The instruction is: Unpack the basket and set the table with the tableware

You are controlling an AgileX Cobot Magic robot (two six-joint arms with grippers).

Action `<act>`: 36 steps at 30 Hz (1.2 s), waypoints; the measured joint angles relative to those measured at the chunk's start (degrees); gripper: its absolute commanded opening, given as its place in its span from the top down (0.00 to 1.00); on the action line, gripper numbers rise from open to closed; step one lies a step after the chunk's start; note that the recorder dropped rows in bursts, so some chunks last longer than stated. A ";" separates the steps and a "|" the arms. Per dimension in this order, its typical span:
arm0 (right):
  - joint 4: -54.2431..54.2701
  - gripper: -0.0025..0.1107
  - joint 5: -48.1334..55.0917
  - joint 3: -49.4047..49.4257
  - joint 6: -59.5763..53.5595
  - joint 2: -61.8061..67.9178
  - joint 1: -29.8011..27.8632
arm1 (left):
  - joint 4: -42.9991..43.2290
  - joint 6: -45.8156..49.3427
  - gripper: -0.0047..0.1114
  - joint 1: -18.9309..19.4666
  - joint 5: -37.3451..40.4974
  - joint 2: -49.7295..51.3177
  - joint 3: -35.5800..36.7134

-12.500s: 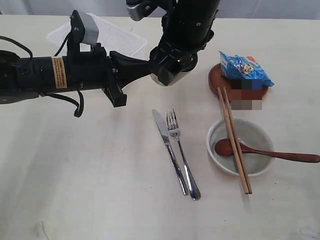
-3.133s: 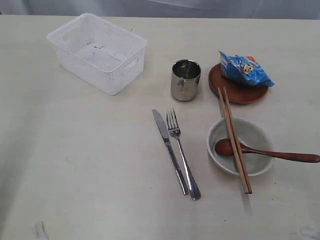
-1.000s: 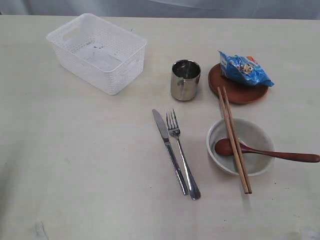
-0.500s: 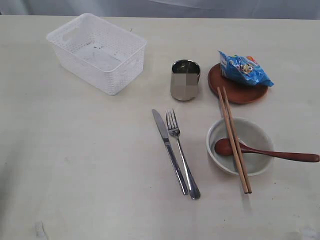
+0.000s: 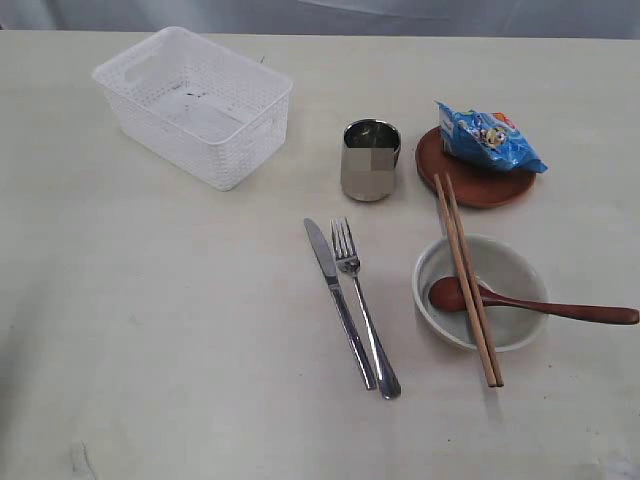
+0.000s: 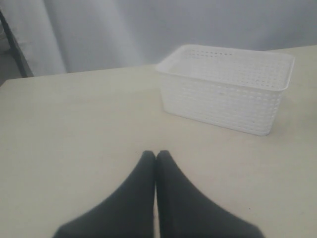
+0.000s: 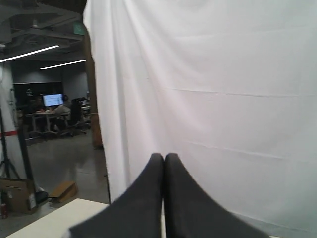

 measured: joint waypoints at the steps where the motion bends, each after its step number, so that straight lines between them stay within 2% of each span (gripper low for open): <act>1: 0.00 0.98 0.00 0.41 0.00 0.00 -1.64 | 0.00 0.00 0.96 0.00 0.00 0.00 0.00; 11: 0.00 0.98 -7.54 7.06 -0.73 0.00 -18.08 | 0.00 0.00 0.96 0.00 0.00 0.00 0.00; 16: 1.05 0.98 -14.28 13.61 -0.87 0.10 -23.35 | 0.00 0.00 0.96 0.00 0.00 0.00 0.00; 23: 11.04 0.98 -17.95 23.43 -11.00 0.10 -24.86 | 0.00 0.00 0.96 0.00 0.00 0.00 0.00; 29: 12.30 0.98 -19.31 29.77 -15.59 0.19 -24.95 | 0.10 0.00 0.96 0.00 0.00 0.00 0.00; 36: 12.19 0.98 -27.08 37.62 -16.82 0.19 -24.95 | 0.10 0.00 0.96 0.00 0.00 0.00 0.00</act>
